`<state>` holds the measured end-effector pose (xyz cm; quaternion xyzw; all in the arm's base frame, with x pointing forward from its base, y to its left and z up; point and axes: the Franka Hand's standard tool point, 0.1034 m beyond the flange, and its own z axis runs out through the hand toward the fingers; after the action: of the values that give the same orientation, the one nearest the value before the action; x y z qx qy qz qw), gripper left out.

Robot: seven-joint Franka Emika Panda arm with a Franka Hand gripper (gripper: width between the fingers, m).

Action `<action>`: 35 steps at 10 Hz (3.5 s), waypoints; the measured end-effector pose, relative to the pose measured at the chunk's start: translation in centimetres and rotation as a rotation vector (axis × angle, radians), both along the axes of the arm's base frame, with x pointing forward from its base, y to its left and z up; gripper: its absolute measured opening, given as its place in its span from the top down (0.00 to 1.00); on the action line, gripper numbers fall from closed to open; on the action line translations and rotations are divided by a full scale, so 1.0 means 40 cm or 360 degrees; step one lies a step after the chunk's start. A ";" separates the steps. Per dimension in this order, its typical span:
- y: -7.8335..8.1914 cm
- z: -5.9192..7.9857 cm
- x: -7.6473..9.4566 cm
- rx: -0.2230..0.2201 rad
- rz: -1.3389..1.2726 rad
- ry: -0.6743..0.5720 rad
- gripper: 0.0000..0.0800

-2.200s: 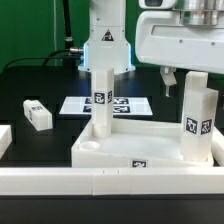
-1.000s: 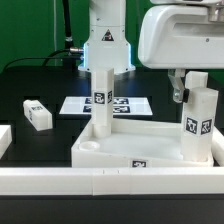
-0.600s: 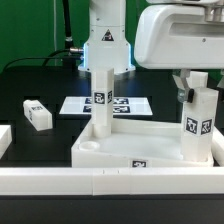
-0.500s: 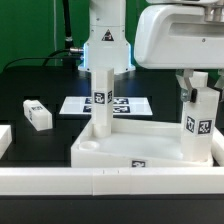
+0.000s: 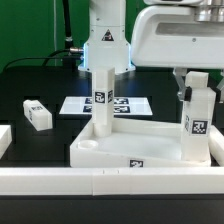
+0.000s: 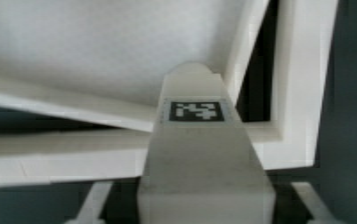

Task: Assemble desk

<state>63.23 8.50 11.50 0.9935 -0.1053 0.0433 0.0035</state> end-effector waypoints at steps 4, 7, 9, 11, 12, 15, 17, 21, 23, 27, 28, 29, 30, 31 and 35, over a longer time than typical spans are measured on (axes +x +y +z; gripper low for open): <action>-0.008 -0.001 0.002 0.0084 -0.0610 -0.0012 0.64; -0.047 0.000 -0.004 0.0043 -0.0918 0.0002 0.64; -0.044 0.011 -0.008 0.0047 -0.0909 0.0015 0.64; -0.042 0.085 -0.035 0.0100 -0.0819 0.0022 0.43; -0.062 0.131 -0.058 0.0124 -0.0767 0.0028 0.24; -0.218 0.191 -0.070 0.0102 -0.0534 -0.0011 0.19; -0.204 0.186 -0.070 0.0103 -0.0539 -0.0006 0.19; -0.273 0.178 -0.083 0.0094 -0.0280 -0.0014 0.19; -0.396 0.153 -0.104 0.0070 -0.0146 -0.0025 0.19; -0.414 0.138 -0.112 0.0062 -0.0162 -0.0018 0.19; -0.428 0.133 -0.117 0.0057 -0.0077 -0.0022 0.19; -0.492 0.113 -0.144 0.0056 0.0099 -0.0028 0.19; -0.564 0.083 -0.183 0.0021 0.0133 -0.0052 0.19; -0.602 0.058 -0.216 0.0020 0.0198 -0.0030 0.19; -0.652 0.011 -0.254 0.0048 0.0187 0.0042 0.19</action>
Offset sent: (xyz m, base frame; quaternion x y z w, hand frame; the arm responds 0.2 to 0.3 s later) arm -0.0010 0.0107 0.0025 0.0527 0.0080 0.2862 0.9567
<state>53.07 -17.58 11.94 0.9984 -0.0472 0.0286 -0.0125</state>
